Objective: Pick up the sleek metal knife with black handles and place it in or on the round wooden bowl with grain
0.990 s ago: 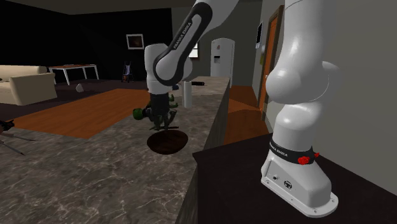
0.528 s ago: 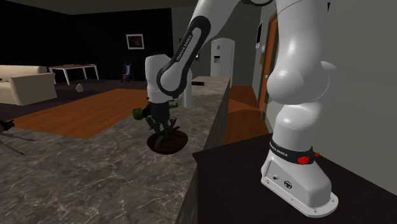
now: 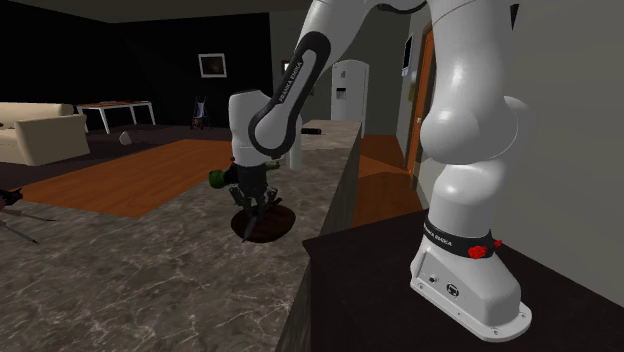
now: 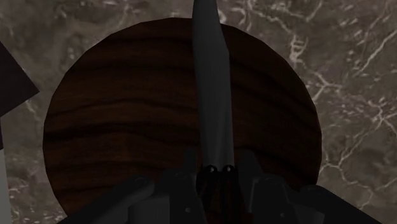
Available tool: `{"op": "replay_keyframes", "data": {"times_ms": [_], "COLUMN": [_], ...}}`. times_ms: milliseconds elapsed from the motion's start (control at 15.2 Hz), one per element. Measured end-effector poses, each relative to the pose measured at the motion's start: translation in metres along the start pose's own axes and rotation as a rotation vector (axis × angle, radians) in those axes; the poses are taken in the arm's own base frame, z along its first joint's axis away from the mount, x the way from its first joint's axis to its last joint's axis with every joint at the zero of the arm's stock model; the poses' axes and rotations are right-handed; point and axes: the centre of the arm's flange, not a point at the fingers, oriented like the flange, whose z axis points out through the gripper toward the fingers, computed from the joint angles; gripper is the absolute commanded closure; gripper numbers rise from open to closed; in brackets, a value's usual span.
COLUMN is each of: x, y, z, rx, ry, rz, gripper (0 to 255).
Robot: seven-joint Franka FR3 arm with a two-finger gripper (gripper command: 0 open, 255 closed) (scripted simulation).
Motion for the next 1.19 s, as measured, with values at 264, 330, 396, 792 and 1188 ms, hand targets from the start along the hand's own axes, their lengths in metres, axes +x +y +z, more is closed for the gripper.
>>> {"op": "replay_keyframes", "data": {"times_ms": [264, 330, 396, 792, 1188], "x": [0.000, 0.000, 0.000, 0.001, 0.000], "y": [0.001, 0.002, 0.002, 0.001, 0.001], "z": [0.002, 0.002, 0.002, -0.042, -0.048], "rx": [-0.003, -0.003, -0.004, -0.002, -0.004], "ry": [-0.002, -0.002, -0.002, 0.000, -0.002], "rz": [0.000, 0.001, 0.001, 0.000, 0.001], "gripper": [0, 0, 0, 0, 0]}}
